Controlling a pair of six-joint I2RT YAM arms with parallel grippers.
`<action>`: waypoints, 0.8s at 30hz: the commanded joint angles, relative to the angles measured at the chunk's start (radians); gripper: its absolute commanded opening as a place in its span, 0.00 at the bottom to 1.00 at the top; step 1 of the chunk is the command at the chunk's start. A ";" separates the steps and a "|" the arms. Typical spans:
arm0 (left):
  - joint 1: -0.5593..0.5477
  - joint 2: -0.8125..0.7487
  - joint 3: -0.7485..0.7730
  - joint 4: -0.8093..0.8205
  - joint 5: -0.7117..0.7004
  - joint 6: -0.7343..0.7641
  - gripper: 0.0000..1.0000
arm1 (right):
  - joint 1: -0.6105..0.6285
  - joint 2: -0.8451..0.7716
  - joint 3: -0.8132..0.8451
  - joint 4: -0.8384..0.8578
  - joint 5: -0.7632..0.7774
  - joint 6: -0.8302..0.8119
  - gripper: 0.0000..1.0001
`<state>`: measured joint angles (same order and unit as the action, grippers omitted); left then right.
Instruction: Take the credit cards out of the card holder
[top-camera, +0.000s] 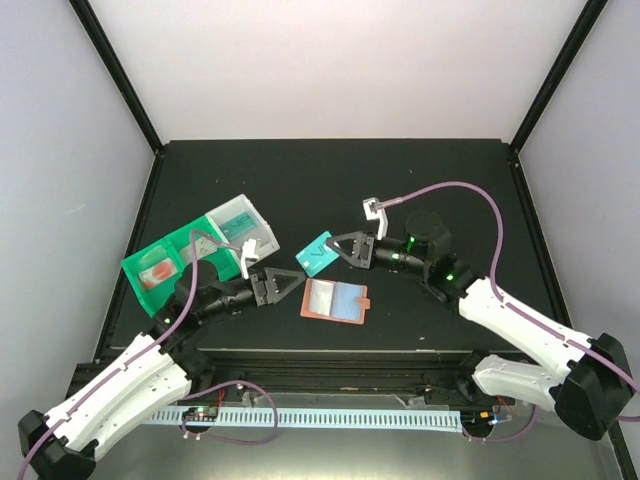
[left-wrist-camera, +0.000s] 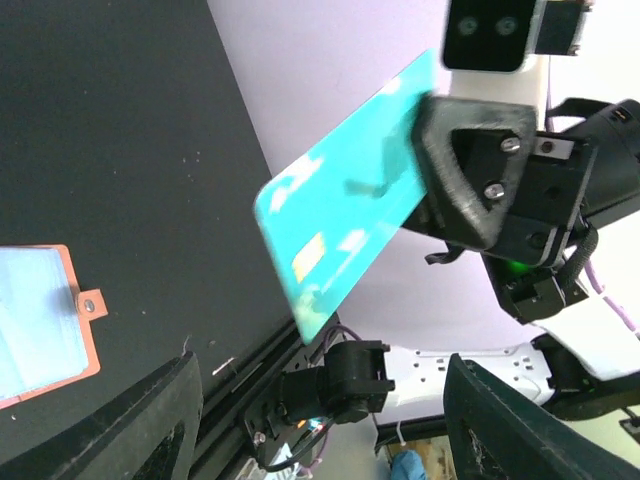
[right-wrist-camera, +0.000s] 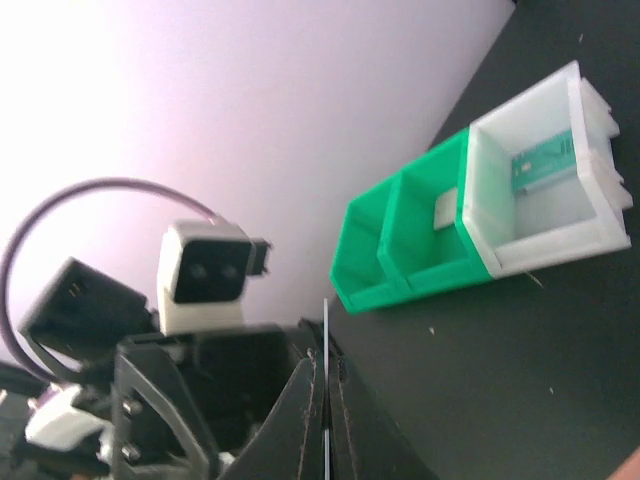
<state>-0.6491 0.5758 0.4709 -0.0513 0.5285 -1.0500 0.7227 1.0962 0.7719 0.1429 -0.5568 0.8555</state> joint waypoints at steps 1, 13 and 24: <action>0.005 0.007 -0.034 0.159 -0.012 -0.109 0.67 | -0.003 -0.027 -0.034 0.158 0.111 0.154 0.01; 0.004 0.103 -0.036 0.347 -0.014 -0.170 0.58 | -0.002 -0.039 -0.096 0.252 0.138 0.263 0.01; 0.004 0.171 0.021 0.320 -0.047 -0.134 0.02 | -0.002 -0.033 -0.106 0.227 0.148 0.254 0.01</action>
<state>-0.6491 0.7471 0.4225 0.2642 0.5186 -1.2148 0.7227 1.0702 0.6685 0.3653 -0.4263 1.1175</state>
